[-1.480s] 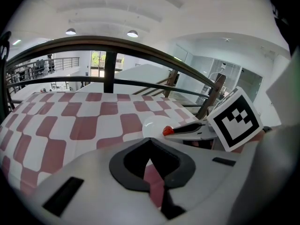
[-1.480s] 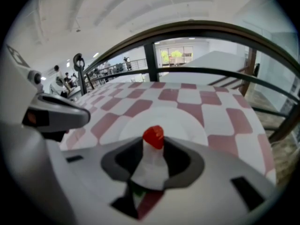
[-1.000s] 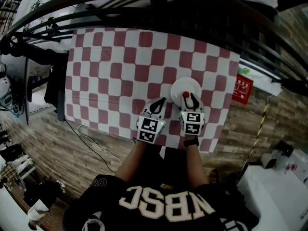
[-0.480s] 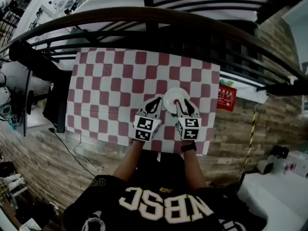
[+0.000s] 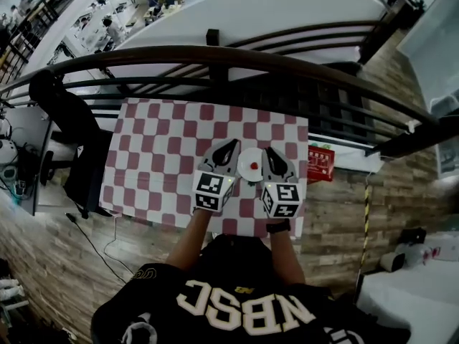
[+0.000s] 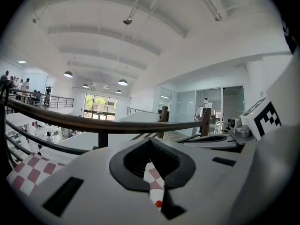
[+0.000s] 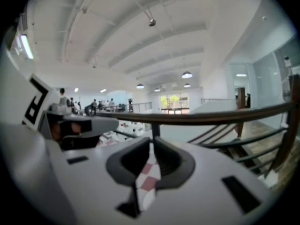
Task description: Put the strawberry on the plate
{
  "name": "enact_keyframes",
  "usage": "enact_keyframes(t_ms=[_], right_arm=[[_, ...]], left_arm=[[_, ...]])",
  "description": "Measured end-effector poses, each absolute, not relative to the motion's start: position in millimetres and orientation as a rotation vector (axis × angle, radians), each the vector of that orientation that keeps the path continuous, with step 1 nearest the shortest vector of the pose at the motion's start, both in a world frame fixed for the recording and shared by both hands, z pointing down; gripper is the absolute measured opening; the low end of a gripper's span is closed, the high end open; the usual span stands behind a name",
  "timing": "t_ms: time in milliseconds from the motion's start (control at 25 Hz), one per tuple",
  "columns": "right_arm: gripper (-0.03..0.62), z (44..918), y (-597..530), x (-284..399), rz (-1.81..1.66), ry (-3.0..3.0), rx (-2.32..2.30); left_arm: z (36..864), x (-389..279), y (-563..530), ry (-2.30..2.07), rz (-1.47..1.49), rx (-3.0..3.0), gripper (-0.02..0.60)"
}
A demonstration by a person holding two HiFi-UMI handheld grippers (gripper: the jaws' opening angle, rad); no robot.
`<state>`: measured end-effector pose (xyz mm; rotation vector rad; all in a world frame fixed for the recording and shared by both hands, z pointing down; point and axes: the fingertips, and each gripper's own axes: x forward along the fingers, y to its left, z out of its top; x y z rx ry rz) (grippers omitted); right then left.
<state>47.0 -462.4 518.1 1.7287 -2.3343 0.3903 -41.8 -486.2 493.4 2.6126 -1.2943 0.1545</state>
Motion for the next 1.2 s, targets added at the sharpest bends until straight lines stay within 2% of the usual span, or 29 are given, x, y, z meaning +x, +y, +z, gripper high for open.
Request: enact_keyframes(t_ms=[360,1040,1200], right_arm=[[0.020,438,-439,49,0.187,-2.395,1.816],[0.020,417,-379,14,0.031,-2.381,1.927],[0.020,423,-382,34,0.057,-2.355,1.958]], left_arm=[[418,-32,-461,-1.310,0.019,2.744,0.009],[414,-51,-398,-1.233,0.014,2.811,0.009],[420,-34,-401,-1.203,0.027,2.813,0.009]])
